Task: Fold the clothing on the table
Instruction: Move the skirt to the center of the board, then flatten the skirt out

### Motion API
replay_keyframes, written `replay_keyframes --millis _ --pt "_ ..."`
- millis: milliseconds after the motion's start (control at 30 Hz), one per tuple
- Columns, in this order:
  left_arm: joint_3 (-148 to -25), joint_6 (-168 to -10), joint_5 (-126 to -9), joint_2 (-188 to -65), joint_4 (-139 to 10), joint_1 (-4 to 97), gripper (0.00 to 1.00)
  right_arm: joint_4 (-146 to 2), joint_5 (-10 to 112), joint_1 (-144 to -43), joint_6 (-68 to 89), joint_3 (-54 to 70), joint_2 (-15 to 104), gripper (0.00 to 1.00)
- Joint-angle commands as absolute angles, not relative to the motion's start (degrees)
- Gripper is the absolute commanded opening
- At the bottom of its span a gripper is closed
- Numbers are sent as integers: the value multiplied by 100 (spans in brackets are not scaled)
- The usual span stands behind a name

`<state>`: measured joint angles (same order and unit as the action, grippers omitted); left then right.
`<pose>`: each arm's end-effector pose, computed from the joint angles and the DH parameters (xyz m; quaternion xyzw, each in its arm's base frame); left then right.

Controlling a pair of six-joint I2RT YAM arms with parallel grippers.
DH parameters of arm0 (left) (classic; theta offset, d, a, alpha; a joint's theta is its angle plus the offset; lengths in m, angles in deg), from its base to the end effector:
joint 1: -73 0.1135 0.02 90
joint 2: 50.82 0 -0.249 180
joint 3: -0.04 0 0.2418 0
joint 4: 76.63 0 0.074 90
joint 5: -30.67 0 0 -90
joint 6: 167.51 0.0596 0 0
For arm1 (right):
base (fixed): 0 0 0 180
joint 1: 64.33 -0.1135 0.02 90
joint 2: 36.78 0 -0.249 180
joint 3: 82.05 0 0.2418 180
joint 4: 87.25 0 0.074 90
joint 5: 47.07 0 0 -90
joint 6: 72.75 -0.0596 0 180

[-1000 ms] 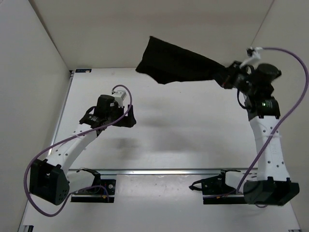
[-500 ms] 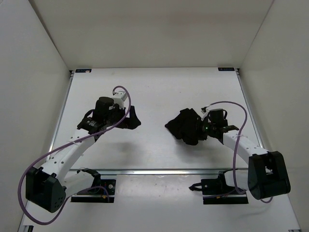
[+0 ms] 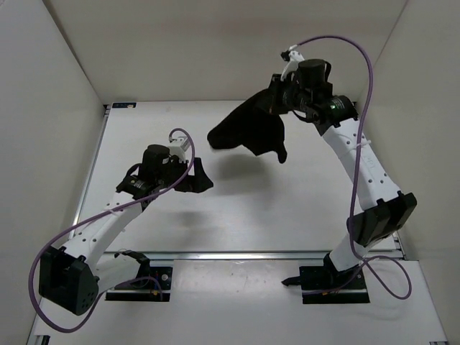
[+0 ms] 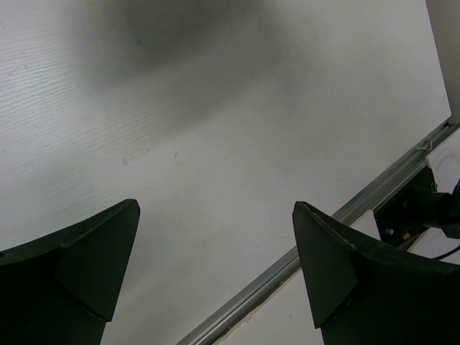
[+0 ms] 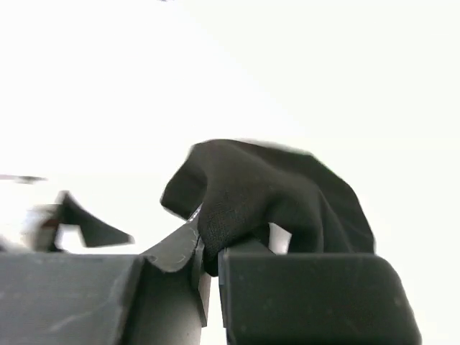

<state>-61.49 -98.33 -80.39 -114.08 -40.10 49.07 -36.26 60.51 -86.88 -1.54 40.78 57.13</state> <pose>0.2211 -0.1216 0.2483 0.1037 0.8821 -0.3154 0.3341 0.3347 0.1585 0.4297 -0.1122 0.8164 0.3135 0.4718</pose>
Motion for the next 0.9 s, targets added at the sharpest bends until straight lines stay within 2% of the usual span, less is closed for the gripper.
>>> replay_keyframes --millis 0,67,200,267,467,600,867 --pt "-6328 -9764 -8086 -11217 -3941 5032 99 -1628 5166 -8472 301 3353 6403 0" --pt "-6294 -9720 -8007 -11164 -3914 5050 99 -2266 4865 -8673 266 2332 5984 0" --pt "-6170 -9816 -8024 -11208 -4019 5102 99 -4067 6083 -8465 -268 190 4902 0" --pt "-6091 -9913 -8060 -11243 -4142 5041 98 -4465 6288 -8297 -411 -438 4200 0" --pt "-5380 -10501 -8033 -11374 -5255 4901 99 -5029 6525 -8121 -700 -2256 3109 0" --pt "-5160 -10564 -7700 -11979 -5856 4716 99 -5267 6683 -8007 -920 -3058 2546 0" --pt "-5457 -10695 -8007 -13201 -6998 4453 99 -5443 6894 -7717 -1070 -3929 2026 0"
